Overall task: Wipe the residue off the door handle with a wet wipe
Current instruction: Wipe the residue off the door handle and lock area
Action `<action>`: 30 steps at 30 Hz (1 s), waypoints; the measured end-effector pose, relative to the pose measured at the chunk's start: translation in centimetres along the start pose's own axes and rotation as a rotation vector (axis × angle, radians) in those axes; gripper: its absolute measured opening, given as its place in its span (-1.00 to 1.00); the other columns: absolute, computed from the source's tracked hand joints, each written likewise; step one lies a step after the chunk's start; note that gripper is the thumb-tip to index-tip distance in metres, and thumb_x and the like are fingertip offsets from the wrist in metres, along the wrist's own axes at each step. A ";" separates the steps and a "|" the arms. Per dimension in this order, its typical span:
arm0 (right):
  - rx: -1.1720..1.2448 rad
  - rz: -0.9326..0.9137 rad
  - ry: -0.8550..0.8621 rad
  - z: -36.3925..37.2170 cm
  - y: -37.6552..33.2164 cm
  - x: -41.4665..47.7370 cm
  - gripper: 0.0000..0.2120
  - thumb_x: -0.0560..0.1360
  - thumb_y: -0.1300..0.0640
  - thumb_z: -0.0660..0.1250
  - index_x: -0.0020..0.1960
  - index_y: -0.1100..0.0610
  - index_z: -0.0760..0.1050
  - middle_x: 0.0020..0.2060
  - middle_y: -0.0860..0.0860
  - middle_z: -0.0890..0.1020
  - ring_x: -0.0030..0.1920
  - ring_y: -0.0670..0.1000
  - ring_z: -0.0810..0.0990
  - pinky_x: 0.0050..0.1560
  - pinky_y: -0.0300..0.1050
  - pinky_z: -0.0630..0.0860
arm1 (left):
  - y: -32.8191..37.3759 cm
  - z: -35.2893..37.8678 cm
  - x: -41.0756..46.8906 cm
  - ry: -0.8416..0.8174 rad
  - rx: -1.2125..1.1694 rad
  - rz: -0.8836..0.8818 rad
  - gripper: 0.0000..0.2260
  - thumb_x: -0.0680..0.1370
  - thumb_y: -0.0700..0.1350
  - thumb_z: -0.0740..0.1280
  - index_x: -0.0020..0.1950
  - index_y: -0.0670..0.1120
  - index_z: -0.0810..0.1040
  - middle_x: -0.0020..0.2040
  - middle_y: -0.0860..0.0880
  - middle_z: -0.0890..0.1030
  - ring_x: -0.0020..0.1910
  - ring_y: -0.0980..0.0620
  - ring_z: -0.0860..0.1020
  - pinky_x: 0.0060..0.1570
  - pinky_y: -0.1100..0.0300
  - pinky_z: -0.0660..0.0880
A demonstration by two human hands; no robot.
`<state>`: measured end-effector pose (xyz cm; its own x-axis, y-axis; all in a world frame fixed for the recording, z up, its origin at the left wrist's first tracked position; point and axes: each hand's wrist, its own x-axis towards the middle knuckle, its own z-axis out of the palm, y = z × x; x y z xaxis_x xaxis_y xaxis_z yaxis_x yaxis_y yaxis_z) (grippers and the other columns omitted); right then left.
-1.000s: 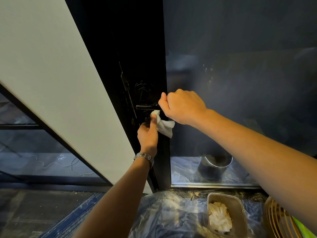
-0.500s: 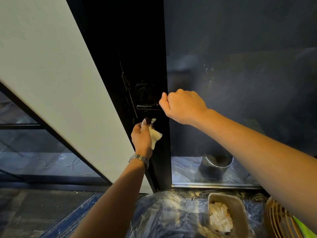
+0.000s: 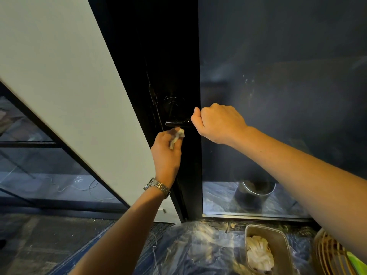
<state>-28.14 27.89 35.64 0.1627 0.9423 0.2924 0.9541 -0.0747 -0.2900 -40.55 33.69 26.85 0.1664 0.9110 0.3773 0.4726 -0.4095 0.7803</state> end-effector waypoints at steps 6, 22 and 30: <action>0.000 0.011 0.002 0.0 0.0 0.0 -0.43 0.64 0.05 -0.05 -0.50 0.18 0.34 -0.60 0.01 0.36 -0.53 0.06 0.41 -0.36 -0.07 0.45 | -0.3 -0.2 0.2 -0.066 -0.007 -0.021 -0.85 0.51 -0.08 0.33 -0.14 -0.15 0.45 -0.42 0.09 0.42 -0.48 0.18 0.39 -0.46 0.55 0.35; -0.009 0.010 0.014 0.1 0.0 -0.1 -0.44 0.64 0.04 -0.05 -0.47 0.20 0.38 -0.58 0.02 0.38 -0.47 0.10 0.49 -0.36 -0.08 0.47 | 0.3 -0.6 1.0 -0.087 -0.649 -0.689 -0.91 0.47 -0.22 0.37 -0.04 -0.16 0.57 -0.04 -0.10 0.64 -0.13 -0.01 0.61 0.05 0.04 0.56; -0.026 0.009 0.005 0.1 0.0 0.0 -0.43 0.64 0.04 -0.05 -0.52 0.15 0.29 -0.60 0.00 0.35 -0.56 0.00 0.34 -0.49 -0.18 0.28 | 0.1 -0.2 0.3 -0.139 0.178 0.191 -0.75 0.55 -0.14 0.25 0.15 -0.24 0.53 0.24 -0.13 0.43 0.14 -0.03 0.44 0.12 0.41 0.32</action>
<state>-28.19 27.92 35.59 0.1729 0.9400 0.2942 0.9586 -0.0920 -0.2694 -40.59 33.94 27.18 0.3782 0.8211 0.4275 0.5634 -0.5706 0.5975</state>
